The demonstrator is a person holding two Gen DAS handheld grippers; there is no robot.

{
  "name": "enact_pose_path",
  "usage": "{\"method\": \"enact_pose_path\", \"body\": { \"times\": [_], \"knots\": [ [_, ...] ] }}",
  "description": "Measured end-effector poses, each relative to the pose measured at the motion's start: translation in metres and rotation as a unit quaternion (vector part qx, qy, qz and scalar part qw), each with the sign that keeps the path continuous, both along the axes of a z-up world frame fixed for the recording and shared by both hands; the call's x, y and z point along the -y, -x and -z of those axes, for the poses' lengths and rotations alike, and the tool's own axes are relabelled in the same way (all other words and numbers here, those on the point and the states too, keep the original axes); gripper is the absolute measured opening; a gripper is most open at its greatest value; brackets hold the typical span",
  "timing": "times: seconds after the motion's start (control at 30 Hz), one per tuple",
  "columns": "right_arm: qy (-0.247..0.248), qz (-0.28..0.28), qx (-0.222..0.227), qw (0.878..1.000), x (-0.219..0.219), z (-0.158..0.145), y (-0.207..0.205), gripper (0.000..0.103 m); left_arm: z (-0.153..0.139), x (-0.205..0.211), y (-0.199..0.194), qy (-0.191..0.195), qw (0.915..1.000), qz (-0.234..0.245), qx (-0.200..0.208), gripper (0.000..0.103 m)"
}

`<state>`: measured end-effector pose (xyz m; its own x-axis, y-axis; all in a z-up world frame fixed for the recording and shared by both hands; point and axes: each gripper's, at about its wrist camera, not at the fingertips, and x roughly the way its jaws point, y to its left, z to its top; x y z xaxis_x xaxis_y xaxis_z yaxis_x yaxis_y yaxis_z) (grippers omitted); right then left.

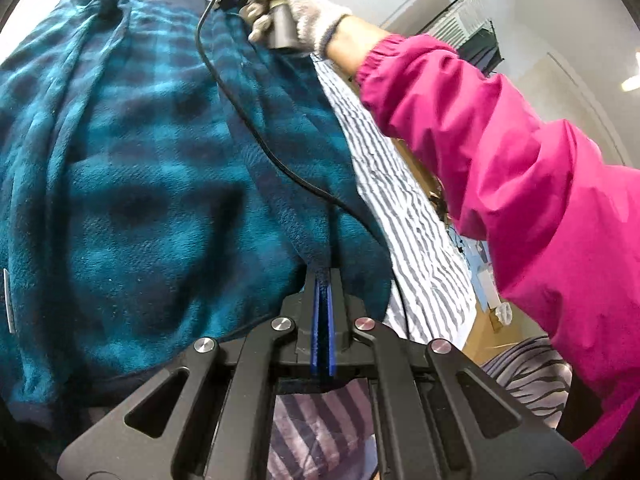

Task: Fold large clothes

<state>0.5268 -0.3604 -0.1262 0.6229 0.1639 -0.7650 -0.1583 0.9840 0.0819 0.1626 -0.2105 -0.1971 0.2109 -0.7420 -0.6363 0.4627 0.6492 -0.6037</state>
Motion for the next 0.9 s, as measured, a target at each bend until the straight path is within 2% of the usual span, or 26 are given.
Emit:
{"method": "enact_pose_path", "body": {
  "times": [0.13,0.2,0.23,0.27,0.3,0.33,0.37,0.43,0.53,0.63,0.73,0.8,0.9],
  "knots": [
    [0.001,0.016,-0.042,0.999,0.003,0.039,-0.017,0.005,0.010,0.001,-0.007,-0.009,0.9999,-0.003,-0.012,0.000],
    [-0.035,0.019,-0.041,0.998,0.013,0.031,-0.011,0.018,0.010,0.002,-0.010,-0.009,0.9998,-0.008,-0.017,0.000],
    [-0.059,0.020,-0.035,0.997,0.021,0.020,-0.002,0.030,0.009,0.001,-0.011,-0.008,0.9998,-0.011,-0.017,0.000],
    [-0.073,0.018,-0.028,0.997,0.027,0.011,0.006,0.035,0.007,0.001,-0.011,-0.008,0.9998,-0.011,-0.018,0.001],
    [-0.084,0.015,-0.017,0.996,0.034,-0.004,0.018,0.035,0.004,0.000,-0.012,-0.015,0.9996,-0.015,-0.018,0.004],
    [-0.093,0.012,-0.006,0.996,0.043,-0.019,0.035,0.035,0.004,-0.002,-0.014,-0.018,0.9995,-0.017,-0.019,0.016],
    [-0.102,0.005,0.002,0.995,0.049,-0.032,0.051,0.035,0.001,-0.006,-0.014,-0.017,0.9994,-0.024,-0.021,0.036],
    [-0.111,-0.007,0.020,0.994,0.067,-0.059,0.092,0.035,-0.004,-0.016,-0.014,0.001,0.9991,-0.038,-0.021,0.048],
    [-0.133,-0.016,0.032,0.990,0.095,-0.086,0.161,0.036,-0.012,-0.027,-0.013,0.011,0.9983,-0.051,-0.026,0.048],
    [-0.160,-0.016,0.037,0.986,0.118,-0.098,0.228,0.038,-0.013,-0.037,-0.016,0.020,0.9971,-0.060,-0.042,0.048],
    [-0.188,-0.016,0.021,0.982,0.133,-0.087,0.300,0.038,-0.004,-0.041,-0.021,0.039,0.9947,-0.059,-0.075,0.048],
    [-0.202,-0.023,0.004,0.979,0.136,-0.073,0.334,0.038,0.003,-0.040,-0.023,0.046,0.9934,-0.054,-0.090,0.048],
    [-0.236,-0.033,-0.040,0.970,0.130,-0.038,0.381,0.042,0.012,-0.030,-0.025,0.051,0.9922,-0.043,-0.105,0.048]
  ]
}}
